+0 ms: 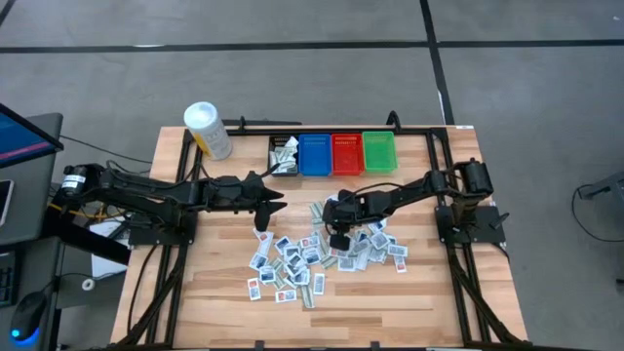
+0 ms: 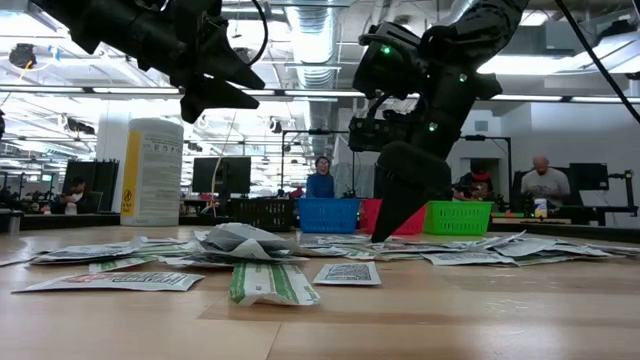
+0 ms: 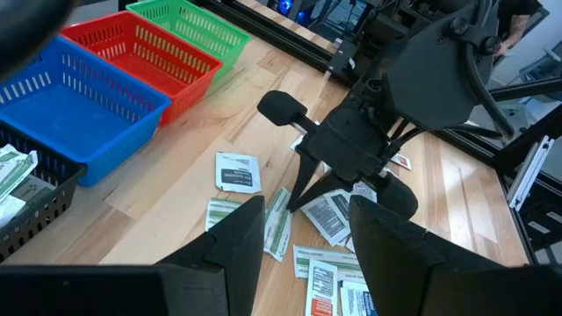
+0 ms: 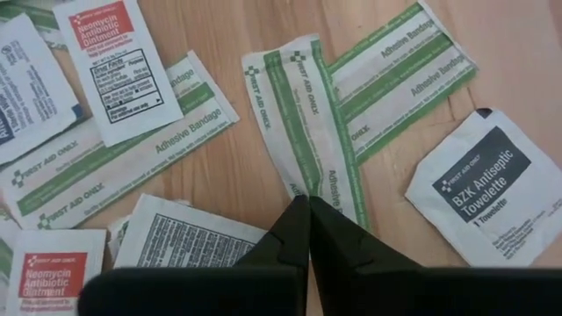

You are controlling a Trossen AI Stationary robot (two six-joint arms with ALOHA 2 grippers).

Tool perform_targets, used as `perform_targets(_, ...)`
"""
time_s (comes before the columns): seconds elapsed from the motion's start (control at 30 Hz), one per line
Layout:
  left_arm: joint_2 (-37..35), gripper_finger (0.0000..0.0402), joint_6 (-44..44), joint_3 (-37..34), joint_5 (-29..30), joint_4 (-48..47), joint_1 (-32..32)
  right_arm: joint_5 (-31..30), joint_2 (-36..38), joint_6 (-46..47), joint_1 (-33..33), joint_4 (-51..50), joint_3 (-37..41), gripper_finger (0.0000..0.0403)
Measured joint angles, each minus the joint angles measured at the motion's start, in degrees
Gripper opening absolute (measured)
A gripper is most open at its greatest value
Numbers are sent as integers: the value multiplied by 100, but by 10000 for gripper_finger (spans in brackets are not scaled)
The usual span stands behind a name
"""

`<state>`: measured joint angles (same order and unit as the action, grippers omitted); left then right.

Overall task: Pick & Place First Aid Supplies
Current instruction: Put the green bandage pack in the black bin

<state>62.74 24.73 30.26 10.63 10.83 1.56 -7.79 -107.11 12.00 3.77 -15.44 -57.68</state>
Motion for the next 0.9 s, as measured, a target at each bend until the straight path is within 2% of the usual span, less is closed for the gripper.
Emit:
perform_targets(0.17, 0, 168, 71, 0, -1, -2, -2, -175, -43, 5, 201, -359, -323, 1)
perform_targets(0.53, 0, 168, 1228, 0, -51, -20, -2, -954, -21, -228, 595, -841, -1166, 0)
perform_targets(0.9, 0, 168, 2754, 0, -1132, -55, -87, -1651, -8, -1038, 807, -1221, -2154, 0)
